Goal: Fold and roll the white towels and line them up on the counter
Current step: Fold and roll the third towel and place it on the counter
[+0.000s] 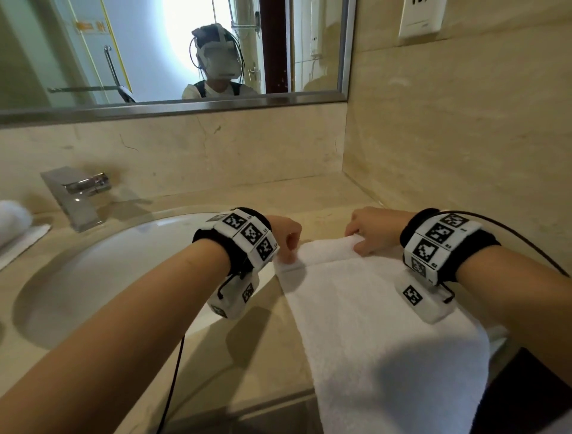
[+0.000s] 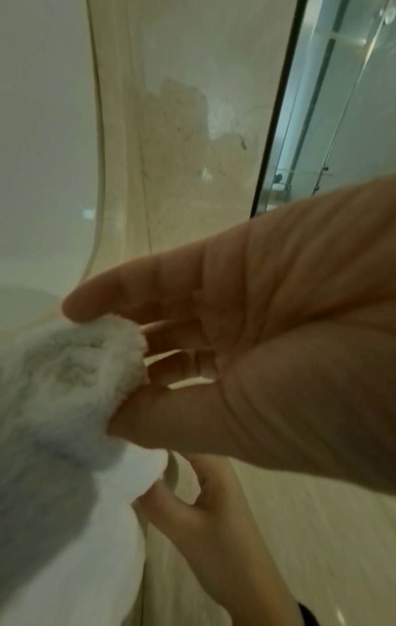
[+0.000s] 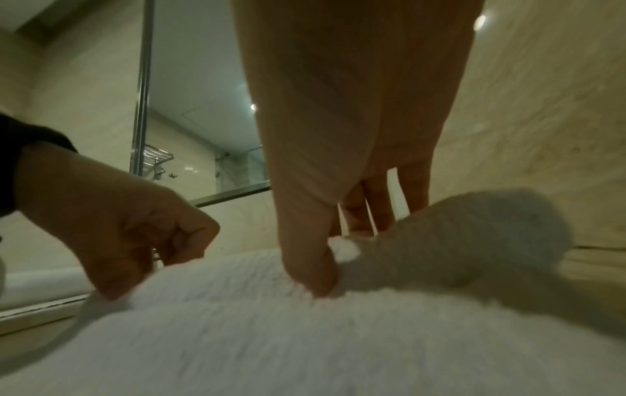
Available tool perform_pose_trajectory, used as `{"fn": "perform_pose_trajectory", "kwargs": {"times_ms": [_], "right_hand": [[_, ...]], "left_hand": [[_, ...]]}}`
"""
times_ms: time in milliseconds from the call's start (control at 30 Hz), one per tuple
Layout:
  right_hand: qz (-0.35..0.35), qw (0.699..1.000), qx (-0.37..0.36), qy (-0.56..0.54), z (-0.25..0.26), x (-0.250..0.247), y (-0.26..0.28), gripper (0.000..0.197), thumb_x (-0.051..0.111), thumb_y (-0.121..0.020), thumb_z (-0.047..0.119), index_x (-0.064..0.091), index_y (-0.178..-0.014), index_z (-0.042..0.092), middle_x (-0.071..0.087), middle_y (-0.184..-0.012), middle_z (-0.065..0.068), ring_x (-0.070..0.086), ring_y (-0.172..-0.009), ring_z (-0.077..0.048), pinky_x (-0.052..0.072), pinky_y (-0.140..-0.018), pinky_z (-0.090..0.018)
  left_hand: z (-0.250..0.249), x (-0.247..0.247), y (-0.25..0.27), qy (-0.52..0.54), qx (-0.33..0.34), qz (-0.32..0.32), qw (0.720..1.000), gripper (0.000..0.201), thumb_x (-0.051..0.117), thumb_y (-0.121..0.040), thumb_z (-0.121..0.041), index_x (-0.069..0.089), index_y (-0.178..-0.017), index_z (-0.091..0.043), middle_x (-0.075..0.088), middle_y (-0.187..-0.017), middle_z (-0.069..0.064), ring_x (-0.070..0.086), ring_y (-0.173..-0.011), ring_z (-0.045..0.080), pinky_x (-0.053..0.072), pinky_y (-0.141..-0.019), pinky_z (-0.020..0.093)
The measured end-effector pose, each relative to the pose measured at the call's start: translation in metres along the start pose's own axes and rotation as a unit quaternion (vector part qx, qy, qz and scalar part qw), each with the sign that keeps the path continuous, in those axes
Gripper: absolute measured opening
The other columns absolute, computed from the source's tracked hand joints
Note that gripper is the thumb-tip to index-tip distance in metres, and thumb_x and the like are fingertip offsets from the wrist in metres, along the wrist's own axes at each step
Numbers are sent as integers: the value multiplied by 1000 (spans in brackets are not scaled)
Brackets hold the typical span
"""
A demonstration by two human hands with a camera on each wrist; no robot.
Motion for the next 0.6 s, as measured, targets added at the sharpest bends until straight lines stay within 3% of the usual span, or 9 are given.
{"fn": "perform_pose_trajectory", "kwargs": {"times_ms": [67,133,233,300,367,433,500,567,600], "right_hand": [[21,1000,14,-9,-9,6,4,36,55,-89,27,49,-123,16,57,-112,-6,54,-95,-24,44,-80,-33],[27,999,20,-21,-14,10,8,32,53,-90,22,43,-121,16,55,-103,-5,50,-87,-22,39,-73,-29],[22,999,27,-4,-19,13,8,33,51,-90,14,44,-122,16,57,-108,-9,49,-88,-23,36,-72,-27],[20,999,24,18,-20,14,6,31,52,-90,9,51,-120,13,59,-115,-9,55,-98,-25,35,-74,-25],[31,999,16,40,-20,16,3,26,51,-90,7,58,-115,9,62,-116,-10,58,-106,-25,35,-75,-24],[37,998,20,44,-25,14,0,25,49,-91,7,61,-113,6,63,-115,-11,58,-104,-24,34,-74,-22],[31,998,38,39,-34,10,-4,24,51,-89,4,62,-111,5,64,-113,-12,58,-99,-24,35,-73,-22],[18,997,60,39,-47,7,-9,23,54,-86,0,61,-107,5,63,-111,-14,59,-97,-27,36,-70,-24],[2,997,71,43,-53,5,-11,18,54,-85,-1,58,-101,5,62,-108,-16,58,-91,-27,35,-66,-24]], "left_hand": [[-6,0,2,-14,8,21,1000,31,56,-92,-11,48,-122,-6,52,-130,11,51,-65,12,36,-39,8],[-9,5,1,-31,17,53,998,38,54,-94,-16,45,-129,-7,52,-127,14,59,-84,24,35,-44,15],[-11,11,-3,-51,28,42,997,7,50,-95,-15,47,-101,-15,49,-94,10,47,-60,14,34,-41,8],[-9,12,-4,-65,13,15,998,11,51,-95,-15,51,-105,-17,48,-82,0,47,-70,16,37,-48,8],[-13,11,-6,-94,17,30,995,15,47,-96,-13,52,-110,-11,47,-89,3,45,-71,17,37,-43,7],[-18,7,-14,-138,14,47,989,8,47,-96,-15,48,-96,-7,45,-89,7,41,-59,15,35,-40,8],[-22,-2,-28,-165,5,32,986,16,51,-93,-18,48,-83,-5,45,-75,5,43,-61,19,37,-54,20],[-16,-3,-58,-195,8,42,980,27,56,-90,-20,45,-68,-9,43,-66,2,40,-58,16,36,-54,19],[-4,-3,-80,-217,-13,51,975,29,61,-86,-25,45,-65,-12,46,-66,1,40,-56,14,43,-54,19]]}}
Point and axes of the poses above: each hand's wrist, its own y-axis away from the middle knuckle, its own x-axis out of the palm, z = x × y, the point moved 7 cm from there along -y, towards the middle knuckle
